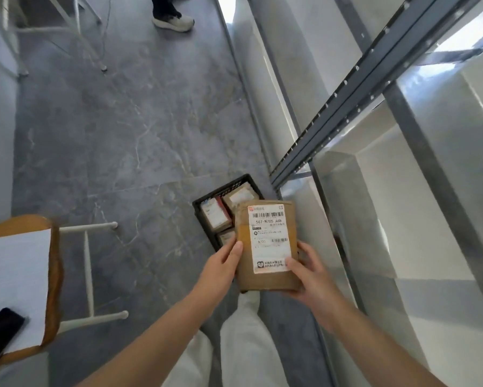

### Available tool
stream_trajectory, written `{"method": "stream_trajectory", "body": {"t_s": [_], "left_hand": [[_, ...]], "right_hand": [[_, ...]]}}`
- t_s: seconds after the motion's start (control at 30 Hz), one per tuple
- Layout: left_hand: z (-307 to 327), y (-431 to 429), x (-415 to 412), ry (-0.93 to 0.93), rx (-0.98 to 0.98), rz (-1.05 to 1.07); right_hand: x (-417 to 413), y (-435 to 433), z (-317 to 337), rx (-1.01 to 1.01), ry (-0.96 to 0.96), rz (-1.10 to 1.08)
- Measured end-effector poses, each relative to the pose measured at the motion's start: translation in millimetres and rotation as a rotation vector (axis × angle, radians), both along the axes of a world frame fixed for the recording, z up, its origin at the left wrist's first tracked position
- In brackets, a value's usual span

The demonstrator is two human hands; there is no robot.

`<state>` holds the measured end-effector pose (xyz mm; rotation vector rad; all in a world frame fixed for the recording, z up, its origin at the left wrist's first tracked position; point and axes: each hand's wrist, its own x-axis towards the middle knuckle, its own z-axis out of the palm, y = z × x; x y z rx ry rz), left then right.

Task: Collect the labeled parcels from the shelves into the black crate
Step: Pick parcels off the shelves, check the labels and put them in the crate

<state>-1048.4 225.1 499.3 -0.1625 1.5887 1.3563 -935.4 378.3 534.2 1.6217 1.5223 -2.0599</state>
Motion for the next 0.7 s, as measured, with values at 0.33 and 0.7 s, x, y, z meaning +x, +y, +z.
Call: {"method": "stream_trajectory", "body": {"t_s": [0.33, 0.7], "left_hand": [[-148, 78, -11, 0.200, -0.245, -0.262], [-334, 118, -53, 0.192, -0.421, -0.358]], "right_hand": [[5, 51, -171, -0.078, -0.239, 0.008], [-42, 100, -359, -0.115, -0.308, 0.266]]}}
